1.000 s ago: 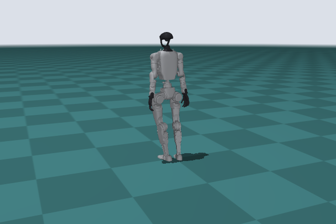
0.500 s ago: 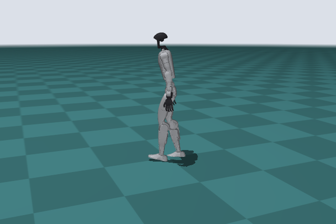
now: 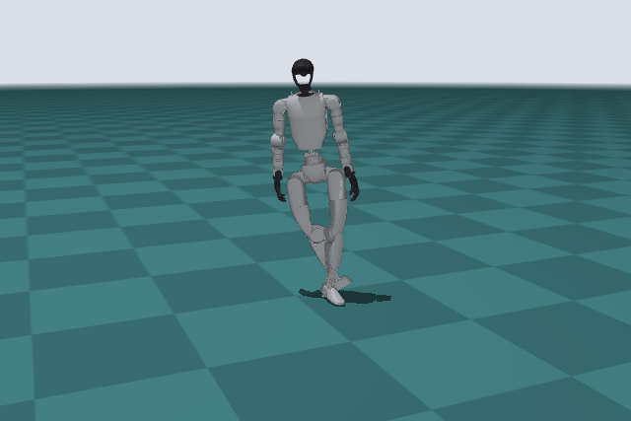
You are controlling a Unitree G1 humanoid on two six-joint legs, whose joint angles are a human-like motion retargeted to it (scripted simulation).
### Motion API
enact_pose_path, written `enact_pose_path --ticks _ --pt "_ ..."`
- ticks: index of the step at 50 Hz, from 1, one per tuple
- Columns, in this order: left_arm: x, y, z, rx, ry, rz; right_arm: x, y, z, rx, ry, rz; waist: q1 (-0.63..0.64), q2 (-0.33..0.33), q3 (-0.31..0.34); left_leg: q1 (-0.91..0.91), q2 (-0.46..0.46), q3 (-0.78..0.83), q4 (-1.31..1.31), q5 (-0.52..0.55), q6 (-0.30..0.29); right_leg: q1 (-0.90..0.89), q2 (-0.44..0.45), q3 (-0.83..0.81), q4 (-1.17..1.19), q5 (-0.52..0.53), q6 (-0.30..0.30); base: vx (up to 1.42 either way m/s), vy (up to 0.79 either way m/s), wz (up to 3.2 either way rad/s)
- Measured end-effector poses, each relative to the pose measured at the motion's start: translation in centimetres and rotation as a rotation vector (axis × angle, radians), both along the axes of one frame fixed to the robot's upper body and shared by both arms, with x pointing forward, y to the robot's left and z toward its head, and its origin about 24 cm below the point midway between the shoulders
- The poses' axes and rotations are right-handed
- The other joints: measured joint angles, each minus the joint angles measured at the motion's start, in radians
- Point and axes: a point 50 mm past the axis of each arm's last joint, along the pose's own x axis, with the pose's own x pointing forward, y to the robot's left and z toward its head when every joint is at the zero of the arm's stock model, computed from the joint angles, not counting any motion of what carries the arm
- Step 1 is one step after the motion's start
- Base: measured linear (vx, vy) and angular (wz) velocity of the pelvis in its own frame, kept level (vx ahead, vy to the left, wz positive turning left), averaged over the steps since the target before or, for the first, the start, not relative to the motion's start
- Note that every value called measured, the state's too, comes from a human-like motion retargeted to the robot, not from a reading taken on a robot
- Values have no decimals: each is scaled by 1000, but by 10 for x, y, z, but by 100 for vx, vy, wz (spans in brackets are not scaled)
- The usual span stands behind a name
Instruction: In place motions
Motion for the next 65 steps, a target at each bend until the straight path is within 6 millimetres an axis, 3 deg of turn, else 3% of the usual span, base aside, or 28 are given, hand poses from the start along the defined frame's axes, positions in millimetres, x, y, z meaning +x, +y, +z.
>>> enact_pose_path --ticks 5,7,9,10,12,15,18,20,23,25,27,28,29,31,36,45,47,50,52,55,59,62,65 --pt "-6 -13 -2 -23 22 34 0 -6 1 7 -30 -41 62 86 38 54 18 -177 -63 -4 21 101 12 -39 189 251 0 29 19 146" --pt "-15 -17 -2 -33 40 40 -2 -10 1 -10 -19 -26 25 148 38 78 62 -265 -62 -10 11 117 -20 28 370 347 0 53 15 221" --pt "-22 -16 -2 -31 57 45 0 -12 1 -26 -32 -15 -11 181 37 58 99 -328 -51 0 3 42 -55 170 560 375 0 12 -14 153" --pt "-23 -14 -2 -26 64 42 5 -11 1 -27 -49 -16 -11 189 35 30 123 -340 -45 15 -4 -24 -53 240 631 366 0 -21 -46 78" --pt "-19 -10 -2 -17 72 21 14 -9 0 -10 -78 -41 -28 186 49 -18 152 -365 -30 50 -31 -184 10 408 706 248 0 -26 -75 111" --pt "-9 -7 -1 -12 63 -12 28 -3 -1 34 -114 -58 -68 173 87 -23 149 -419 -23 61 -70 -298 107 616 693 157 0 10 -57 184" --pt "-8 -6 -2 -30 68 -48 32 4 -2 60 -124 -16 -95 164 106 10 108 -493 -50 35 -54 -276 63 758 529 66 0 58 35 197" --pt "-14 -12 -2 -48 89 -67 23 6 -2 54 -109 16 -140 152 127 84 15 -552 -75 7 -10 -198 -32 821 383 -29 0 57 58 244" --pt "-14 -15 -3 -52 83 -67 18 7 -3 50 -94 64 -175 118 166 147 -35 -614 -87 -1 -13 -166 -24 968 149 -204 -147 25 -7 191" --pt "-15 -14 -3 -57 84 -66 12 9 -3 55 -73 87 -186 95 190 196 -56 -661 -94 -7 -22 -127 -34 1048 28 -90 -249 24 -21 153" --pt "-17 -10 -2 -62 101 -88 0 11 -2 67 -31 93 -167 68 181 215 -75 -707 -88 -16 -35 -89 -43 978 38 -216 -202 30 -26 117" --pt "-15 -9 -2 -62 109 -109 -4 12 -2 75 -10 87 -151 64 166 205 -75 -726 -82 -21 -39 -66 -72 826 48 -236 -176 21 -25 78" --pt "-14 -9 -2 -58 111 -124 -7 12 -2 78 5 73 -112 60 154 195 -71 -716 -74 -31 -41 -63 -79 799 54 -248 -161 13 -24 23" --pt "-10 -12 -2 -46 86 -126 -8 11 -2 71 9 44 -55 50 147 183 -68 -699 -56 -51 -39 -68 -66 852 59 -258 -142 4 -27 30" --pt "-11 -15 -3 -71 66 -42 -5 0 -1 6 -19 29 -79 42 145 190 -73 -762 -17 -74 -36 -32 -74 814 69 -267 -89 13 -13 63" --pt "-14 -11 -2 -68 69 -7 18 -9 0 -21 -103 11 -74 33 138 185 -105 -793 63 -106 42 -36 -94 904 69 -253 -90 6 1 -51" --pt "-14 -10 -2 -64 64 -17 19 -9 0 -21 -109 22 -64 36 137 184 -130 -874 72 -120 34 -46 -91 955 69 -242 -103 8 13 -140" --pt "-14 -12 -2 -67 61 -26 16 -8 0 -11 -99 36 -22 56 137 196 -188 -1110 56 -108 -26 -69 -68 1046 71 -207 -131 6 15 -208" --pt "-11 -13 -3 -75 54 -39 16 -8 0 -8 -99 31 16 61 150 207 -219 -1213 44 -101 -22 -90 -62 1123 82 -178 -148 -1 16 -248" --pt "-4 -13 -2 -77 34 -80 20 -9 0 -7 -115 14 -5 70 158 222 -171 -999 -4 -154 42 -134 -57 1187 119 -161 -164 -6 13 -160" --pt "-10 -9 -2 -72 60 -102 22 -10 0 -12 -124 19 -151 111 154 255 -122 -880 -60 -162 62 -191 -45 1174 156 -166 -215 -6 8 -140" --pt "-11 0 -1 -52 81 -112 26 -8 0 -5 -135 0 -184 123 177 268 -87 -761 -72 -183 70 -213 -76 1064 158 -210 -279 -23 -5 -280" --pt "-18 8 1 -13 92 -127 26 -9 0 33 -117 20 -169 130 178 297 -67 -604 -95 -219 90 -247 -92 991 156 -267 -298 -10 -13 -348"
